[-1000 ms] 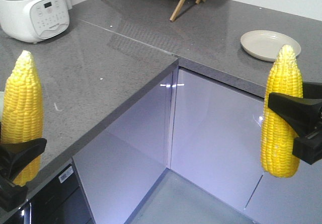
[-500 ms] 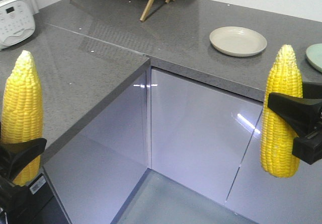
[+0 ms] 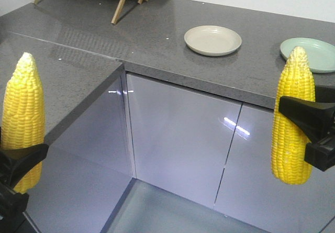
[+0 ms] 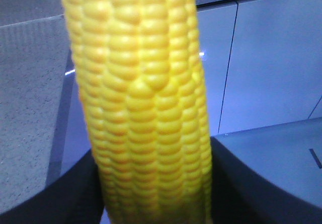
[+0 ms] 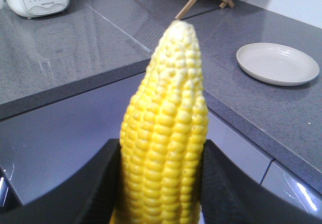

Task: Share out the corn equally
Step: 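Continue approaching the empty plates holding both cobs upright, then drive the base up to the counter edge in front of both plates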

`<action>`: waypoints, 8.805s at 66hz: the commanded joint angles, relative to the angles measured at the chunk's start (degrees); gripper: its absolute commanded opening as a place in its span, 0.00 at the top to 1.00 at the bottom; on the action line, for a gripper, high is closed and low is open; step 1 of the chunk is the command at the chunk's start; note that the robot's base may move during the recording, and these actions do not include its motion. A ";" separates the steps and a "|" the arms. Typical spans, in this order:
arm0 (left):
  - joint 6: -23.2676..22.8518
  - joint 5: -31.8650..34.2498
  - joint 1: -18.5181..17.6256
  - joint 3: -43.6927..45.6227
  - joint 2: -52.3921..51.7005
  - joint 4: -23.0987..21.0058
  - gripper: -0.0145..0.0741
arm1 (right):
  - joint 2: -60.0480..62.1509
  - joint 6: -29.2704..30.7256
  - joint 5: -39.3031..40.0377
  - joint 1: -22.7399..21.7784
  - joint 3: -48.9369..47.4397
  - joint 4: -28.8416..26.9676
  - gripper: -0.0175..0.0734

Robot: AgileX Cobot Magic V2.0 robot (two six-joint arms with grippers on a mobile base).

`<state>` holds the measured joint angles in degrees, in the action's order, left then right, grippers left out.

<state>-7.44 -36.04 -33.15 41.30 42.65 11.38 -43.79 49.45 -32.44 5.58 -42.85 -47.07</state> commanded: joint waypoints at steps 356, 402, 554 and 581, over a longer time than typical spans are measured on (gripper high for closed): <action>-0.07 3.55 -0.26 1.55 -0.22 0.07 0.58 | 0.23 0.12 2.72 -0.14 -1.44 -1.91 0.59; -0.07 3.55 -0.26 1.55 -0.22 0.07 0.58 | 0.23 0.12 2.72 -0.14 -1.44 -1.91 0.59; -0.07 3.55 -0.26 1.55 -0.22 0.07 0.58 | 0.23 0.12 2.72 -0.14 -1.44 -1.91 0.59; -0.07 3.55 -0.26 1.55 -0.22 0.07 0.58 | 0.23 0.12 2.72 -0.14 -1.44 -1.91 0.59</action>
<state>-7.40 -36.04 -33.15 41.30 42.65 11.38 -43.79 49.45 -32.44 5.58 -42.85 -47.07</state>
